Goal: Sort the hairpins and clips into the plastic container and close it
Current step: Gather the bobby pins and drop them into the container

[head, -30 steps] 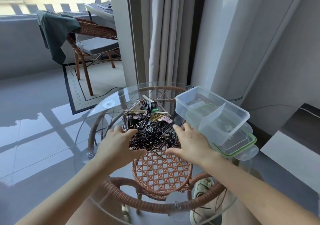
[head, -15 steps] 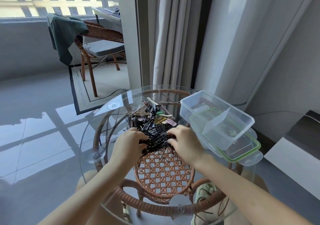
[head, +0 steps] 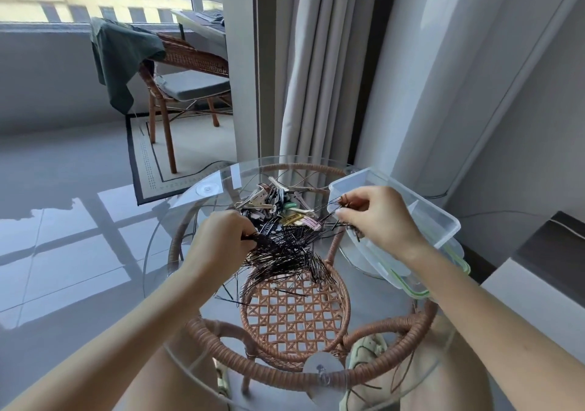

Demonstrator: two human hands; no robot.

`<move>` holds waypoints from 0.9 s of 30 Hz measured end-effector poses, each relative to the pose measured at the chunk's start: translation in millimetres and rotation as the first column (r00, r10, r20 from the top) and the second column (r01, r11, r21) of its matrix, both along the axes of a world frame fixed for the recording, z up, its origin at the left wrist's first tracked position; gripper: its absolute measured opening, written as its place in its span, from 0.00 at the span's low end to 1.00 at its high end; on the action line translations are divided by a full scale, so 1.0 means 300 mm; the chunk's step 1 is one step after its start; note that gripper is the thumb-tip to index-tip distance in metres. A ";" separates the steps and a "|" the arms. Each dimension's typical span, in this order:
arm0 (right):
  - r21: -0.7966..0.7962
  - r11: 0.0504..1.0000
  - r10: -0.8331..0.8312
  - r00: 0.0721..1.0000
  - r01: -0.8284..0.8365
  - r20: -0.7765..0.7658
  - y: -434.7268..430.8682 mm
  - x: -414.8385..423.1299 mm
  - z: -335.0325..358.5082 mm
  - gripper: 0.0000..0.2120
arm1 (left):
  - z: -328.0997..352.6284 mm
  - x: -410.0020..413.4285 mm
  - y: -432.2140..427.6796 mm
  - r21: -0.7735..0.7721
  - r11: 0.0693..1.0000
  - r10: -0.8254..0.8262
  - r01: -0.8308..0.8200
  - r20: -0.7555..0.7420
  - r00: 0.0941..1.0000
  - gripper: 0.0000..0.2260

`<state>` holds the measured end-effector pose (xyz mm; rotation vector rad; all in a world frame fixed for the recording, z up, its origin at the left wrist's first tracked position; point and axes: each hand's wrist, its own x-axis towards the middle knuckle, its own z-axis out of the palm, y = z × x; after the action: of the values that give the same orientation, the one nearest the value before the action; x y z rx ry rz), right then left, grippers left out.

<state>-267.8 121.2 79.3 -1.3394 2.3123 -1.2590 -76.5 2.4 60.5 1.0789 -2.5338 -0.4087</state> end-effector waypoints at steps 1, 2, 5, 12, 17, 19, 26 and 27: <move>-0.015 1.000 -0.013 0.999 0.013 0.037 0.011 -0.018 0.015 0.07 | 0.010 -0.001 0.000 0.003 1.000 -0.003 0.003 -0.004 1.000 0.06; -0.032 0.999 -0.028 0.996 0.031 0.080 0.026 -0.039 0.030 0.06 | 0.018 -0.003 0.001 0.005 1.000 -0.008 0.008 0.001 1.000 0.06; -0.046 0.994 -0.095 0.986 0.102 0.137 0.100 -0.125 0.077 0.04 | 0.035 -0.009 0.002 -0.005 1.000 -0.016 0.016 0.042 0.999 0.06; 0.346 0.895 -0.307 0.952 0.282 0.019 0.193 -0.314 0.092 0.04 | 0.053 -0.045 0.034 -0.020 0.999 -0.033 0.035 0.109 0.993 0.07; 0.591 0.759 -0.327 0.945 0.274 -0.018 0.102 -0.313 0.042 0.09 | 0.068 -0.071 0.058 -0.048 0.996 -0.066 0.074 0.152 0.986 0.05; 0.616 0.743 -0.320 0.947 0.262 -0.016 0.076 -0.297 0.022 0.11 | 0.077 -0.076 0.068 -0.061 0.995 -0.068 0.078 0.151 0.986 0.04; 0.417 0.831 -0.280 0.925 0.368 -0.258 0.149 -0.262 0.060 0.14 | 0.101 -0.079 0.080 0.002 0.996 -0.088 0.088 0.063 0.994 0.07; 0.333 0.865 -0.280 0.912 0.375 -0.298 0.173 -0.260 0.070 0.15 | 0.112 -0.087 0.083 0.011 0.996 -0.092 0.091 0.042 0.995 0.07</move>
<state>-345.8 173.0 100.3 -1.0367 2.8636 -0.6735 -102.5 27.2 94.1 0.9876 -2.6281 -0.4271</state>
